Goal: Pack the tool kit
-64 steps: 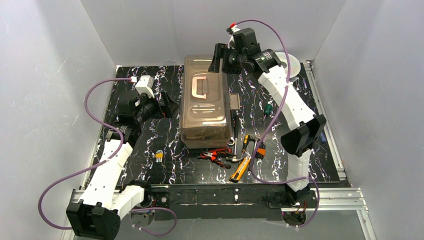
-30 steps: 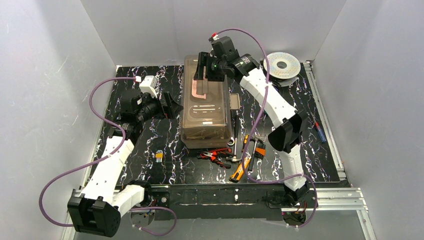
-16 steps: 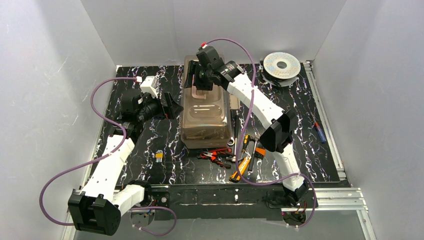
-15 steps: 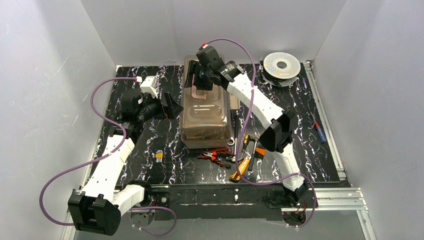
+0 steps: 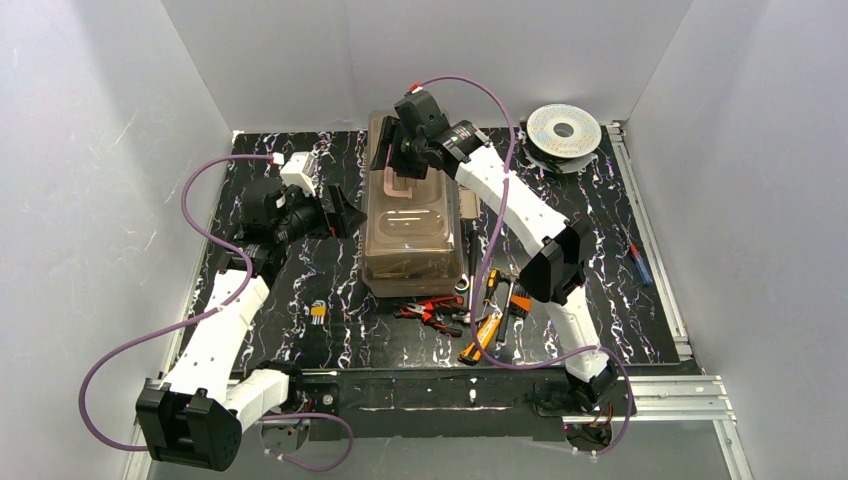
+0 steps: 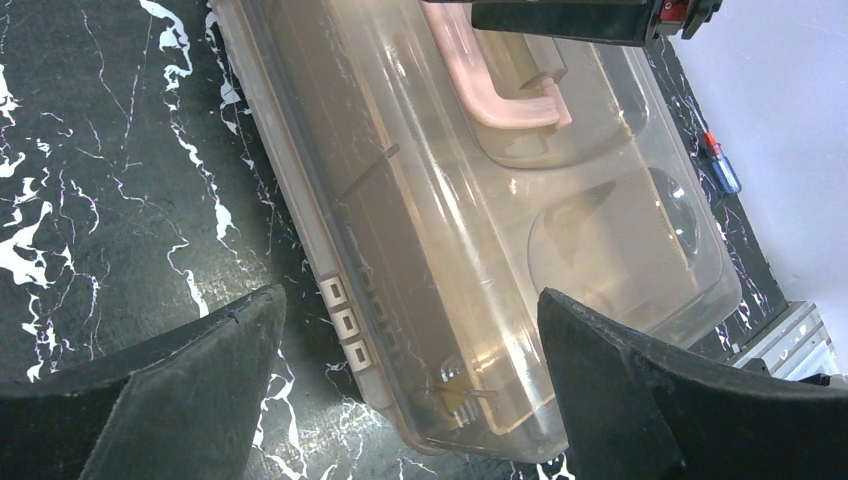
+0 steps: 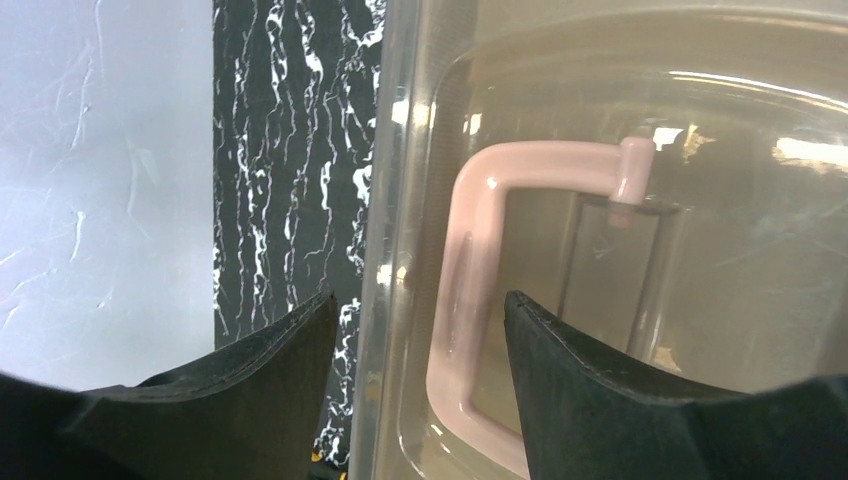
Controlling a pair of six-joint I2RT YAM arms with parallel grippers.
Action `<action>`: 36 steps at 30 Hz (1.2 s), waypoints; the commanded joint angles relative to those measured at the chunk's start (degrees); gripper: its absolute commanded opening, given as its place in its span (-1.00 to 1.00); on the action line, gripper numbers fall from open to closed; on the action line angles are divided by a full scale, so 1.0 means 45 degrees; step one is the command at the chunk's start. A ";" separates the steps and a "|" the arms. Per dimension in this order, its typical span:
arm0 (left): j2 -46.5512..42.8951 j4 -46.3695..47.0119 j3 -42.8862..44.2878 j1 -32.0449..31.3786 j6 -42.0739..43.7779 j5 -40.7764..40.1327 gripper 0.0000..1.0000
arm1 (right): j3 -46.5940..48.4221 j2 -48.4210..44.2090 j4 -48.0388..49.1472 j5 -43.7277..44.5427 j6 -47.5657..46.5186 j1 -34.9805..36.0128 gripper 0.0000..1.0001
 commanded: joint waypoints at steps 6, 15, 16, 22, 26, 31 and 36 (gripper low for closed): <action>-0.0194 -0.0236 0.0298 0.0021 0.0005 -0.0061 0.93 | 0.0418 0.0152 -0.0693 0.1847 -0.0227 0.0380 0.38; 0.0354 -0.0269 0.0270 0.0021 -0.0440 -0.0050 0.96 | -0.0768 -0.0239 0.1730 -0.2476 0.0842 0.0403 0.38; 0.0627 -0.0384 0.0364 0.0021 -0.0565 -0.0011 0.96 | -0.0775 -0.0291 0.1978 -0.3173 0.0928 0.0341 0.38; 0.0155 0.1093 -0.0091 0.0409 -0.1512 0.0733 0.84 | -0.7705 -0.3118 1.0689 -0.8158 0.4866 -0.1359 0.35; 0.1005 0.0150 0.2221 0.0899 -0.3680 0.0583 0.84 | -0.8302 -0.3208 1.2633 -0.9183 0.5818 -0.1577 0.31; 0.3453 0.1307 0.3801 0.1115 -0.6833 0.1024 0.82 | -0.9844 -0.4189 1.4214 -0.9213 0.6145 -0.2041 0.23; 0.4706 0.2370 0.4217 0.1086 -0.8057 0.1236 0.81 | -1.0633 -0.4493 1.4943 -0.9491 0.6437 -0.2338 0.17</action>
